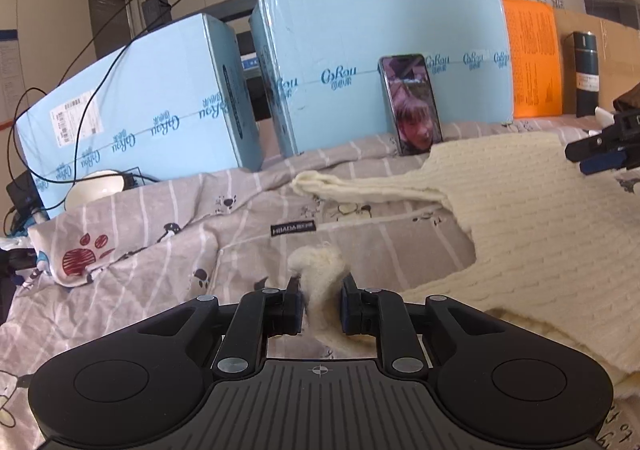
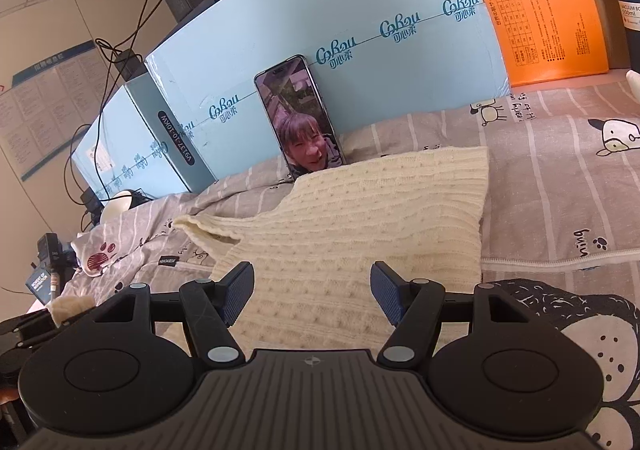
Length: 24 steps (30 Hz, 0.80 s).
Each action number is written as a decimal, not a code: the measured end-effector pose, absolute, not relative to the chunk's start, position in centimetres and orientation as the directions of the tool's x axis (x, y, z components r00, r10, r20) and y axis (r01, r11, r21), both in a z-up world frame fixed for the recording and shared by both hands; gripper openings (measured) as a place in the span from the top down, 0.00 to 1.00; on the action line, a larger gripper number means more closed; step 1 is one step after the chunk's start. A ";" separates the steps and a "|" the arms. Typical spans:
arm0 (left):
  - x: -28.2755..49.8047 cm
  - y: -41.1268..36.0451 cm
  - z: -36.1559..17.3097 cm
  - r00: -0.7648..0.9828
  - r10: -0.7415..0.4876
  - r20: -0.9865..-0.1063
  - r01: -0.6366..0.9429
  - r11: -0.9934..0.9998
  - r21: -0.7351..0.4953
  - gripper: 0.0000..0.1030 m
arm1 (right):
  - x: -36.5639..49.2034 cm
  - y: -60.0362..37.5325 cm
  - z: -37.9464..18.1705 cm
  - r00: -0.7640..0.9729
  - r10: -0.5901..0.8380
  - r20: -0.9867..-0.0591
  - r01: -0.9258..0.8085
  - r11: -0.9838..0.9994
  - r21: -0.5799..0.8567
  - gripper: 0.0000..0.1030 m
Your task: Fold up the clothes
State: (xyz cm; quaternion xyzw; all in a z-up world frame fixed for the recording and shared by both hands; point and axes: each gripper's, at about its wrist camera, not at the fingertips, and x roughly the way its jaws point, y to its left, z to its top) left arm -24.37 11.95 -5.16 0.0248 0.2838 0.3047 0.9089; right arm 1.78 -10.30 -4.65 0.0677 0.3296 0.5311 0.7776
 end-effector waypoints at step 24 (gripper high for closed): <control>-12.4 15.7 -2.4 0.762 0.532 -0.368 -0.287 0.788 0.545 0.42 | 2.7 -10.5 -4.8 0.284 0.845 -0.453 -0.774 0.481 0.412 0.39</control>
